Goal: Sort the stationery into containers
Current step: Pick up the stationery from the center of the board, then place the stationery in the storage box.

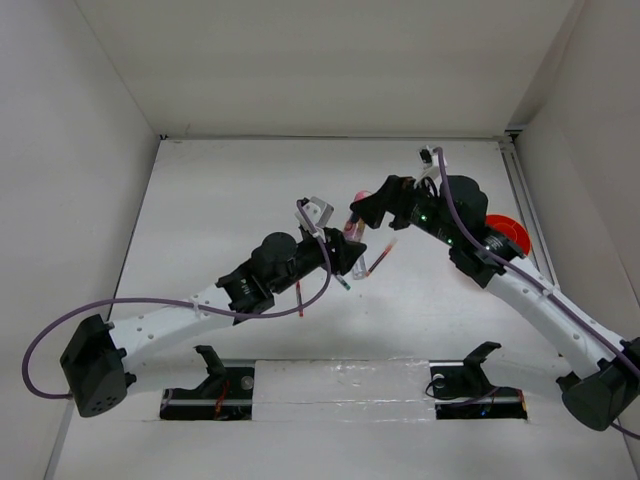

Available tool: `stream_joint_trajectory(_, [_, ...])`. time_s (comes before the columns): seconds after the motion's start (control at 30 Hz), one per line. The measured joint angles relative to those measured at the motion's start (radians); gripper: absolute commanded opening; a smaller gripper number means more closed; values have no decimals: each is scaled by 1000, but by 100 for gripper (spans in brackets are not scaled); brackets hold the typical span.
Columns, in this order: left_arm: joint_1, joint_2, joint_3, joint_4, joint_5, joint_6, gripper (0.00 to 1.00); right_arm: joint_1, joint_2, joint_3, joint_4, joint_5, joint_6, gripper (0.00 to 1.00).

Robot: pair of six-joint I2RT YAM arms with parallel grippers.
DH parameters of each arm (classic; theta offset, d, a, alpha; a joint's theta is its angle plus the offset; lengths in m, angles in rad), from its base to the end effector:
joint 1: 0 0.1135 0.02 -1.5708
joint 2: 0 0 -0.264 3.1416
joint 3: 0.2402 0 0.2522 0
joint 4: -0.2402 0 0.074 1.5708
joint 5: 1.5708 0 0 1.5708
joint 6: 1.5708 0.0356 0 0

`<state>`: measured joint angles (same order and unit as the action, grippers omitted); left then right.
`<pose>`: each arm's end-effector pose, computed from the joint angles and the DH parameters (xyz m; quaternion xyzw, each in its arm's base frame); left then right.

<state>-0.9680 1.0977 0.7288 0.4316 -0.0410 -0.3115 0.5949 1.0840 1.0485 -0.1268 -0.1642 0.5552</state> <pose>0.1481 -0.2127 0.3230 0.2065 0.6527 -0.4238 0.5930 0.2047 0.1456 0.3805 -0.0682 0.7583 0.4034 0.5075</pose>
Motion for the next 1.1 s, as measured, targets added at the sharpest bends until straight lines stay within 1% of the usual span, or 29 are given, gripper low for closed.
stream_joint_trajectory(0.07, [0,-1,0,10,5,0,0,0,18,-2,16,-9,11,96])
stream_joint_trajectory(0.1, [0,-1,0,11,9,0,0,0,24,-4,25,-14,16,92])
stream_joint_trajectory(0.13, [0,0,0,13,11,0,0,0,30,-6,32,-20,21,89])
stream_joint_trajectory(0.2, [0,2,0,19,15,-1,0,0,35,-10,43,-30,29,79])
stream_joint_trajectory(0.3, [0,7,0,30,18,-1,0,0,39,-17,61,-48,41,60])
stream_joint_trajectory(0.4, [0,16,0,39,17,-1,0,0,40,-18,84,-76,59,38])
stream_joint_trajectory(0.43, [0,18,0,42,14,0,0,0,42,-18,91,-84,64,19])
stream_joint_trajectory(0.47, [0,18,0,43,11,-1,0,0,45,-18,96,-96,65,8])
stream_joint_trajectory(0.5, [0,18,0,44,7,-1,0,-7,51,-18,102,-108,68,0])
stream_joint_trajectory(0.57, [0,21,0,43,-6,-2,0,-15,65,-18,117,-130,74,0])
stream_joint_trajectory(0.6, [0,23,0,39,-16,-4,13,-21,74,-18,124,-142,75,0])
stream_joint_trajectory(0.63, [0,26,1,35,-28,-6,29,-27,83,-18,129,-154,76,0])
stream_joint_trajectory(0.67, [-1,29,2,31,-40,-10,55,-33,90,-18,134,-166,78,0])
stream_joint_trajectory(0.7, [-2,32,3,27,-50,-11,72,-40,95,-18,135,-177,82,0])
stream_joint_trajectory(0.73, [-3,35,5,25,-69,-16,92,-48,98,-21,135,-186,81,0])
stream_joint_trajectory(0.77, [-3,36,7,22,-85,-20,100,-55,98,-27,134,-193,82,0])
stream_joint_trajectory(0.87, [-2,35,17,14,-147,-46,100,-84,96,-42,130,-203,82,0])
stream_joint_trajectory(0.93, [-2,36,33,-21,-190,-59,100,-111,91,-48,127,-200,76,0])
stream_joint_trajectory(1.03, [-3,40,90,-122,-270,-99,100,-181,69,-51,110,-175,50,0])
stream_joint_trajectory(1.1, [-3,47,147,-218,-340,-137,100,-245,35,-53,89,-129,26,0])
